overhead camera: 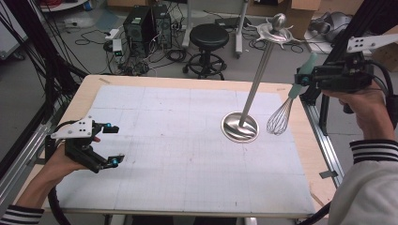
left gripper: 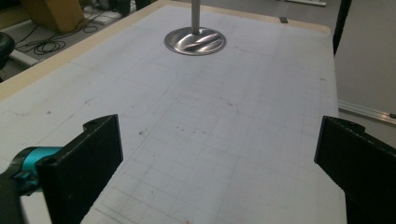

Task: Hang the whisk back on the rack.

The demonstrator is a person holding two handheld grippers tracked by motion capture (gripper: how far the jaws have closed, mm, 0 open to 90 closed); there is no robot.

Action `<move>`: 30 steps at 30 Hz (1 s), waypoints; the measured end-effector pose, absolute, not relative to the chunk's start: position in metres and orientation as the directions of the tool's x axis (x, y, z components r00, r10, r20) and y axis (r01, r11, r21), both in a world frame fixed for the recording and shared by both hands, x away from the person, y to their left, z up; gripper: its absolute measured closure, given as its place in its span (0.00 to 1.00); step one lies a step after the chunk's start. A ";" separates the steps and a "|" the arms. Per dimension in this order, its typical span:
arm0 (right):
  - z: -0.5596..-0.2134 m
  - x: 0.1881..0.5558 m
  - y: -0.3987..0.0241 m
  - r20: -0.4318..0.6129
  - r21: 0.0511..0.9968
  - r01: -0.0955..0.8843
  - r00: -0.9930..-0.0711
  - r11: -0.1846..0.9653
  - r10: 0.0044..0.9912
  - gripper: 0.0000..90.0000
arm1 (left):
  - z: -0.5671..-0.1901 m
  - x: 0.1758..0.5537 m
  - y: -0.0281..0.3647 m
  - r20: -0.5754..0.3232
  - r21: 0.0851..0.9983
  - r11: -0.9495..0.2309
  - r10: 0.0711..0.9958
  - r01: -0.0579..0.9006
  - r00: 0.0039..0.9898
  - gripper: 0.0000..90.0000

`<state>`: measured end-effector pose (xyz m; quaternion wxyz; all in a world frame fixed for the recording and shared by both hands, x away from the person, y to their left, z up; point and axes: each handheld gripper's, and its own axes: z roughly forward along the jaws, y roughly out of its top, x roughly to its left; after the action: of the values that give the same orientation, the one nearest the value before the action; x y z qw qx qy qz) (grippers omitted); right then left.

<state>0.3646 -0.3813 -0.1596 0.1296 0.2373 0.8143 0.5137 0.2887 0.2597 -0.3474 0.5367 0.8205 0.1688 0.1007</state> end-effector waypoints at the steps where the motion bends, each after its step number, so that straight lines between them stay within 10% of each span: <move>1: -0.158 0.368 -0.382 0.026 0.900 0.245 -0.855 0.360 0.518 0.73 | -0.347 0.289 0.259 -0.015 0.914 -0.368 0.384 0.168 0.923 0.02; 30: -0.142 0.413 -0.383 0.020 0.871 0.258 -0.868 0.418 0.495 0.73 | -0.345 0.287 0.273 -0.018 0.921 -0.343 0.431 0.182 0.902 0.02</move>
<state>0.4133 -0.3826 -0.1416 0.1211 0.2261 0.8334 0.4896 0.2871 0.2730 -0.3454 0.5411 0.8113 0.1891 0.1150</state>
